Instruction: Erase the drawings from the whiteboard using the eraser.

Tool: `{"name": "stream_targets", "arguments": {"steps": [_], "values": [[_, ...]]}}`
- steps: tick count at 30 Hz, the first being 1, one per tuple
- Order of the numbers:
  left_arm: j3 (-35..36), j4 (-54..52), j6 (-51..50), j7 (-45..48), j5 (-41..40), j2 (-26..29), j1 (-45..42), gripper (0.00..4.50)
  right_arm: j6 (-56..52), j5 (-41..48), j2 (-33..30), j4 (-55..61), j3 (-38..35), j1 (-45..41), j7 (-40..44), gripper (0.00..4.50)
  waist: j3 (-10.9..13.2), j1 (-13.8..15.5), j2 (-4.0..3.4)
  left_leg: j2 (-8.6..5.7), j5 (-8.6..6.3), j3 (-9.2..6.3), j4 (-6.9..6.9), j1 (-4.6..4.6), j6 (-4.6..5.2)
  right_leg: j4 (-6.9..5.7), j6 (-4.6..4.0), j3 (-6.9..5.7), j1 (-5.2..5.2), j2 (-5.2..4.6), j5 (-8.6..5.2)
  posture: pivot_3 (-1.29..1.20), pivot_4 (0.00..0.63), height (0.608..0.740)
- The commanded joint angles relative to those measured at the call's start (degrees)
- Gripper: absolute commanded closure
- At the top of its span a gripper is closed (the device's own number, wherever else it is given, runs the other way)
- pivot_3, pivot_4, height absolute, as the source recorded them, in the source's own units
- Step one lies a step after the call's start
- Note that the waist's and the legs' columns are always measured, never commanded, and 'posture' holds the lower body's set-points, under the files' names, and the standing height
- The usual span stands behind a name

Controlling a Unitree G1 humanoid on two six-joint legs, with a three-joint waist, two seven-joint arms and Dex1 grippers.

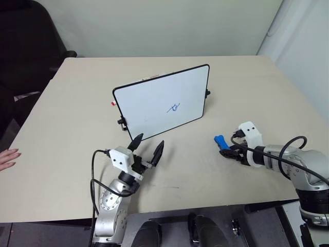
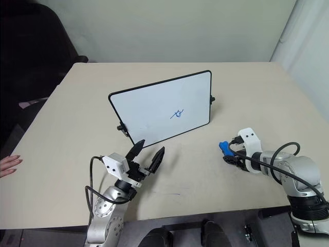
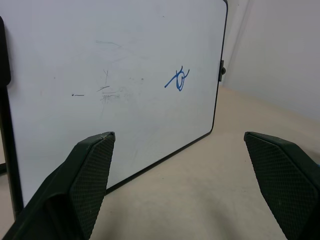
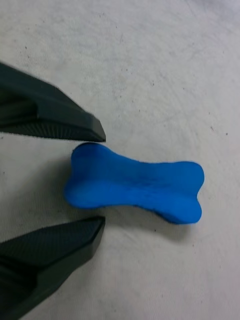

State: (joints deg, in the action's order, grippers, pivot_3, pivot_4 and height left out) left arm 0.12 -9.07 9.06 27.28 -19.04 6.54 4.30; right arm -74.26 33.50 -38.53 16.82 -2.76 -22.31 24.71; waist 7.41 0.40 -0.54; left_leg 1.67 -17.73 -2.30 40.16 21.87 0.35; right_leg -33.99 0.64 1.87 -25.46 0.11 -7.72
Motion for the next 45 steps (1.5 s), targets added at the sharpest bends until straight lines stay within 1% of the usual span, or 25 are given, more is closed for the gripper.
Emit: {"name": "stream_targets", "arguments": {"steps": [1,2,4,5,6,7,9,15,17,21,24,26,29,34,39,45], "values": [[-0.27,-2.92,0.87,-0.07,-0.29,-0.03,0.32,0.00,0.58,-0.27,-0.42,1.28,0.45,-0.24,1.03,2.26,0.00,0.00,0.00,0.00,0.00,0.00,0.01,0.00,0.00,0.00,0.00,0.00,0.00,0.00,0.00,0.00,0.150,0.740],[-0.27,-2.92,0.86,-0.09,-0.29,-0.04,0.33,0.00,0.66,-0.37,-0.48,1.29,0.57,-0.25,1.06,2.49,0.00,0.00,0.00,0.00,0.00,0.00,0.01,0.00,0.00,0.00,-0.01,0.00,0.00,0.00,0.01,0.00,0.150,0.740],[-0.28,-2.92,0.86,-0.14,-0.27,-0.05,0.33,0.00,0.83,-0.48,-0.55,1.25,0.74,-0.29,1.17,3.11,0.00,0.00,0.00,0.00,0.00,0.00,0.00,0.00,0.00,-0.01,-0.01,0.00,0.00,0.00,0.01,0.00,0.150,0.740],[-0.25,-2.93,0.86,-0.13,-0.30,-0.03,0.34,0.00,0.86,-0.49,-0.55,1.29,0.80,-0.29,1.19,3.50,0.00,-0.01,0.00,0.01,0.00,-0.01,0.00,0.00,0.00,-0.01,-0.02,0.00,-0.01,0.01,0.01,0.00,0.150,0.740],[-0.23,-2.95,0.84,-0.15,-0.33,-0.03,0.37,0.00,0.98,-0.51,-0.62,1.28,0.92,-0.33,1.33,3.76,0.00,-0.02,0.00,0.01,0.00,-0.01,0.00,-0.01,0.00,-0.01,-0.02,0.00,0.00,0.02,0.01,0.00,0.150,0.740],[-0.22,-2.97,0.82,-0.19,-0.35,-0.04,0.40,0.00,1.16,-0.50,-0.70,1.33,0.97,-0.34,1.48,4.00,0.00,-0.02,0.00,0.01,0.00,-0.01,0.00,-0.01,0.00,-0.01,-0.02,0.00,0.00,0.02,0.01,0.00,0.150,0.740],[-0.22,-3.01,0.81,-0.27,-0.35,-0.10,0.45,0.00,1.44,-0.32,-0.93,1.54,0.98,-0.31,1.93,4.24,0.00,-0.02,0.00,0.01,0.01,0.00,0.00,-0.01,-0.01,-0.01,-0.01,0.00,0.00,0.02,0.01,0.00,0.150,0.740],[0.03,-2.94,0.68,-0.28,-0.65,-0.02,0.48,0.00,2.98,0.45,-0.92,3.52,0.80,-0.57,3.24,4.25,0.00,-0.02,0.00,0.02,0.01,-0.01,-0.01,-0.01,-0.01,-0.01,-0.02,0.00,-0.01,0.05,0.01,0.00,0.150,0.740],[0.05,-2.80,0.72,-0.24,-0.71,-0.01,0.44,0.00,5.08,0.26,-0.16,4.45,0.33,-0.64,3.43,4.25,0.00,-0.02,0.00,0.02,0.01,-0.01,-0.01,0.00,-0.01,0.00,-0.02,0.00,-0.01,0.06,0.01,0.00,0.150,0.740],[0.26,-2.40,0.79,-0.24,-0.82,0.12,0.12,0.00,10.46,1.60,3.41,7.59,-1.28,-2.88,3.95,4.25,0.01,-0.03,-0.01,0.02,0.00,-0.01,-0.01,0.00,0.00,0.00,-0.02,0.01,-0.02,0.06,0.01,0.00,0.150,0.740],[0.61,-2.08,0.71,-0.20,-0.98,0.31,-0.23,0.00,14.15,0.65,6.76,6.98,-0.63,-4.55,2.87,4.25,0.00,-0.06,0.00,0.03,0.01,-0.03,0.00,0.00,-0.01,-0.01,-0.05,0.01,-0.04,0.11,0.03,0.00,0.150,0.740],[0.92,-1.85,0.69,-0.23,-1.02,0.53,-0.44,0.00,18.89,-1.94,10.00,5.16,1.77,-5.65,1.62,4.25,0.00,-0.06,0.00,0.04,0.01,-0.05,0.00,-0.01,-0.01,-0.01,-0.08,0.02,-0.03,0.11,0.05,0.00,0.150,0.740],[1.61,-1.57,0.54,-0.11,-1.21,1.13,-0.87,0.00,22.29,-5.30,14.20,0.98,5.37,-7.75,0.28,4.25,0.00,-0.11,-0.01,0.07,0.01,-0.11,0.00,-0.03,-0.01,-0.03,-0.16,0.01,-0.07,0.11,0.11,0.00,0.150,0.740],[2.34,-1.26,0.19,0.02,-1.54,1.83,-1.42,0.00,27.99,-11.80,19.02,-7.55,9.95,-11.18,-1.64,4.25,0.01,-0.02,-0.01,0.10,0.02,-0.16,-0.01,0.04,-0.03,-0.04,-0.22,-0.02,-0.16,0.08,0.15,0.00,0.150,0.740],[2.74,-1.19,0.15,0.05,-1.49,2.09,-1.62,0.00,32.49,-15.73,23.12,-14.86,11.10,-13.99,-2.76,4.25,0.01,0.01,-0.01,0.10,0.02,-0.13,-0.04,0.09,-0.03,-0.04,-0.26,-0.04,-0.26,0.03,0.20,0.00,0.150,0.740],[2.97,-0.92,0.08,0.12,-1.45,2.14,-1.93,0.00,35.52,-18.73,26.75,-19.52,11.89,-16.69,-2.92,4.25,0.01,-0.20,-0.02,0.10,0.00,-0.12,-0.06,0.11,-0.07,-0.05,-0.38,-0.04,-0.36,0.02,0.27,0.00,0.150,0.740]]}}
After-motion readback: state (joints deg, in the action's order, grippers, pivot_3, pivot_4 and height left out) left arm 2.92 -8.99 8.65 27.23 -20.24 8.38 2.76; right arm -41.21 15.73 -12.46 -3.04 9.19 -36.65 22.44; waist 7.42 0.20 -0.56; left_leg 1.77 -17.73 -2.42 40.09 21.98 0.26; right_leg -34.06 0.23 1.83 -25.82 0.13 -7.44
